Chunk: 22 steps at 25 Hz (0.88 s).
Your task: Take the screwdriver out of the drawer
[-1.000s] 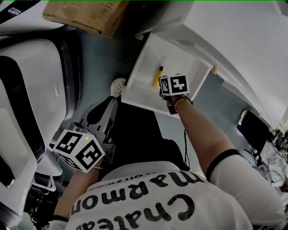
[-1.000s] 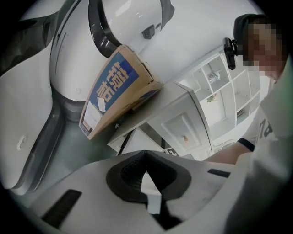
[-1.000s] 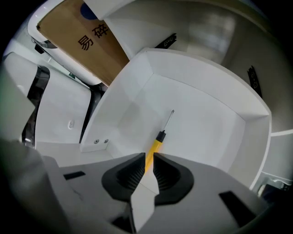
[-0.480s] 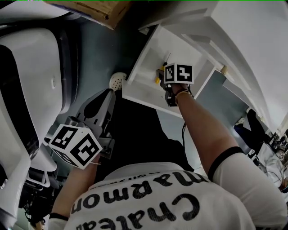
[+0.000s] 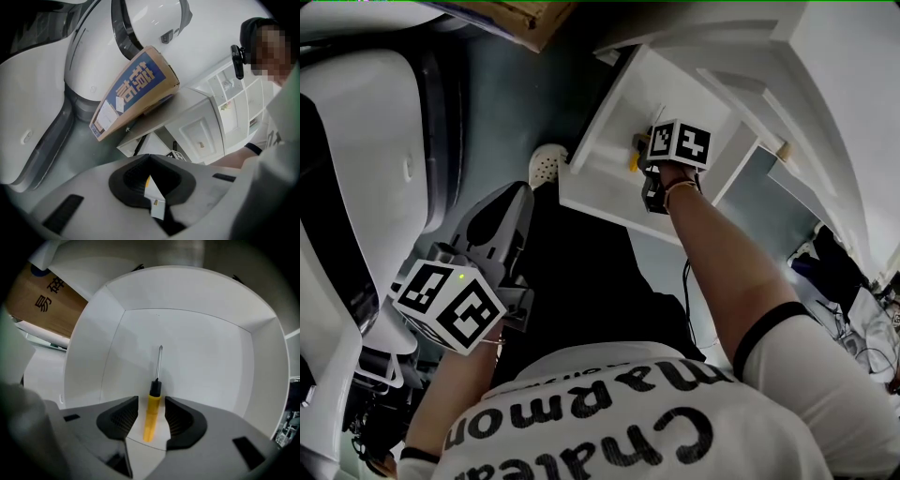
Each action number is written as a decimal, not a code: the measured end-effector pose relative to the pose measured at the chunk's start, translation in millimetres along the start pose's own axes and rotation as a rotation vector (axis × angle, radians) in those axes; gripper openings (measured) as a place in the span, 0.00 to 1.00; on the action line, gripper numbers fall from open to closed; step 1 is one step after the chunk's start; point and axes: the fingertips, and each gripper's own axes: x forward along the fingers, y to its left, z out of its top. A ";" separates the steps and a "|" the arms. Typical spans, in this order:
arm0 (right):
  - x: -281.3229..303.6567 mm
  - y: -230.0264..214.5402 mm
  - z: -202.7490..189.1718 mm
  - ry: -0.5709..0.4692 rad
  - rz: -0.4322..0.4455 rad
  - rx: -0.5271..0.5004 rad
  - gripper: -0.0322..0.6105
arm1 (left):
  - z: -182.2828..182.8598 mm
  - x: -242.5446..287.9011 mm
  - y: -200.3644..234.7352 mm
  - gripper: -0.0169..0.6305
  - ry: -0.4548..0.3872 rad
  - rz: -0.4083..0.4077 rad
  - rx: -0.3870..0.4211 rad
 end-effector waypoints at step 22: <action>0.6 -15.0 1.6 -0.051 -0.060 0.014 0.19 | 4.1 15.2 0.6 0.06 0.000 -0.017 -0.005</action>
